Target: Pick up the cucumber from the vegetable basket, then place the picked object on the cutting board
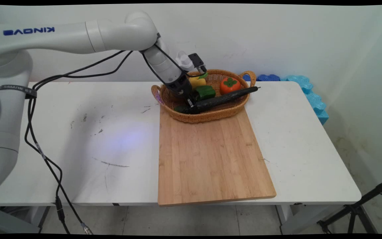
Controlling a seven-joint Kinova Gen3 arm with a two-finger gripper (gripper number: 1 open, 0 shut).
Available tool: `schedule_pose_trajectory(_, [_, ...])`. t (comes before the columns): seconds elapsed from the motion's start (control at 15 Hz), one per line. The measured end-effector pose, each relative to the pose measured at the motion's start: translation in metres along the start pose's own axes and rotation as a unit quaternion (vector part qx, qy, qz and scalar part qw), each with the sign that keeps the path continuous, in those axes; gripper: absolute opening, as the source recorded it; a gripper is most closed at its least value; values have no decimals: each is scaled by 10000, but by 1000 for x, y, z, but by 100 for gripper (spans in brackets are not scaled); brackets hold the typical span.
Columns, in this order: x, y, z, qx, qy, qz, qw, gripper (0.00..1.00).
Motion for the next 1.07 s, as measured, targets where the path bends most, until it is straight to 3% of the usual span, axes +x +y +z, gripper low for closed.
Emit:
schedule_pose_trajectory(0.53, [14, 5, -15, 19, 174, 144, 9997, 0])
schedule_pose_trajectory(1.07, [31, 22, -118, 35, 610, 147, 9980, 0])
